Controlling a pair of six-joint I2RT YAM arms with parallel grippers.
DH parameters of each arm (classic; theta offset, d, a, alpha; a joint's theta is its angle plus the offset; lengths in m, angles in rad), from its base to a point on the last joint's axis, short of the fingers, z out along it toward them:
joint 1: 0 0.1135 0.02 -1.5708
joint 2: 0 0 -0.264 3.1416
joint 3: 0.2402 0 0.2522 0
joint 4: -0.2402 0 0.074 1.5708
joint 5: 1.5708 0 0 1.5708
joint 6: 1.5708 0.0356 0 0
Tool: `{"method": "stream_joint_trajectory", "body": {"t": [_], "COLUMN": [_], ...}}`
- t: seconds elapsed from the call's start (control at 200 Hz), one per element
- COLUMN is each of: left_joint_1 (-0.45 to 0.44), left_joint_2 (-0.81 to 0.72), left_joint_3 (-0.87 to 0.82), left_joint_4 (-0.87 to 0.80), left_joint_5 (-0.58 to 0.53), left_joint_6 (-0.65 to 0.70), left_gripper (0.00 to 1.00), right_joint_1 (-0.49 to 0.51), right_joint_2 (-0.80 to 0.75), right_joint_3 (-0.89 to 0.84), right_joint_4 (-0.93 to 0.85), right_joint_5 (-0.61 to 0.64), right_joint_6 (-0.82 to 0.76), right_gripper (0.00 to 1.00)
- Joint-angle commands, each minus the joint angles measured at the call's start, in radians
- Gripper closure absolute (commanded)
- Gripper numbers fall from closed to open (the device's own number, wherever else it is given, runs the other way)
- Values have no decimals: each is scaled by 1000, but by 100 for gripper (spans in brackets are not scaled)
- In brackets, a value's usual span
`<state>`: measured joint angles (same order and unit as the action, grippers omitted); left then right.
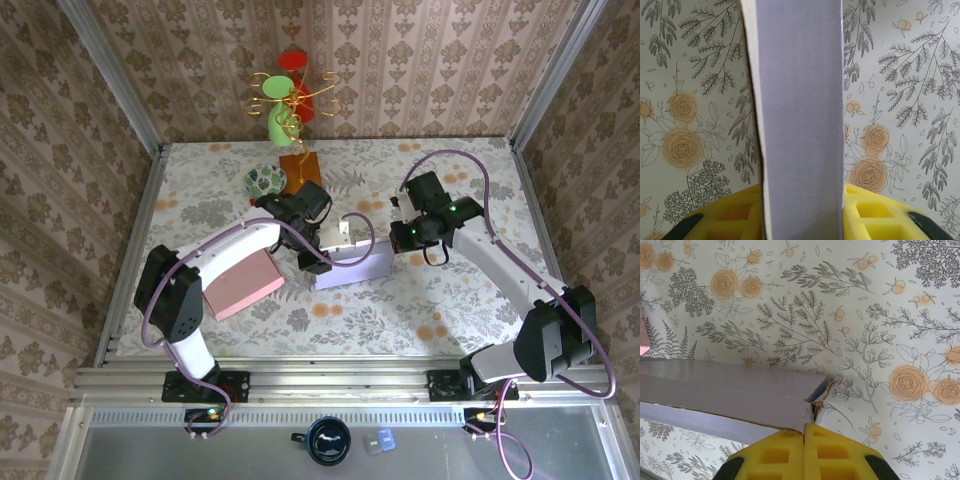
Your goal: Fold the paper box
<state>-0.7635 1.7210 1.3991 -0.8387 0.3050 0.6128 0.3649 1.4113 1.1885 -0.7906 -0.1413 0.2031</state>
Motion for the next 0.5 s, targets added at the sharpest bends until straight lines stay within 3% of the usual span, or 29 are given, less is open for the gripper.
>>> {"method": "stream_joint_trajectory", "body": {"t": [0.0,0.495], "left_joint_1": [5,-12], "left_joint_2": [16,29], "left_joint_3": [41,66], "left_joint_4": [-26,-39], "left_joint_5": [-37,-53], "left_joint_6": [-39,-32], "left_gripper": [81,80], "right_joint_1": [8,34], "right_joint_2": [2,49], "right_joint_3": [43,124], "right_joint_4": [-72,-134], "right_joint_5": [12,49], "right_joint_6": [49,81], "right_gripper": [100,100]}}
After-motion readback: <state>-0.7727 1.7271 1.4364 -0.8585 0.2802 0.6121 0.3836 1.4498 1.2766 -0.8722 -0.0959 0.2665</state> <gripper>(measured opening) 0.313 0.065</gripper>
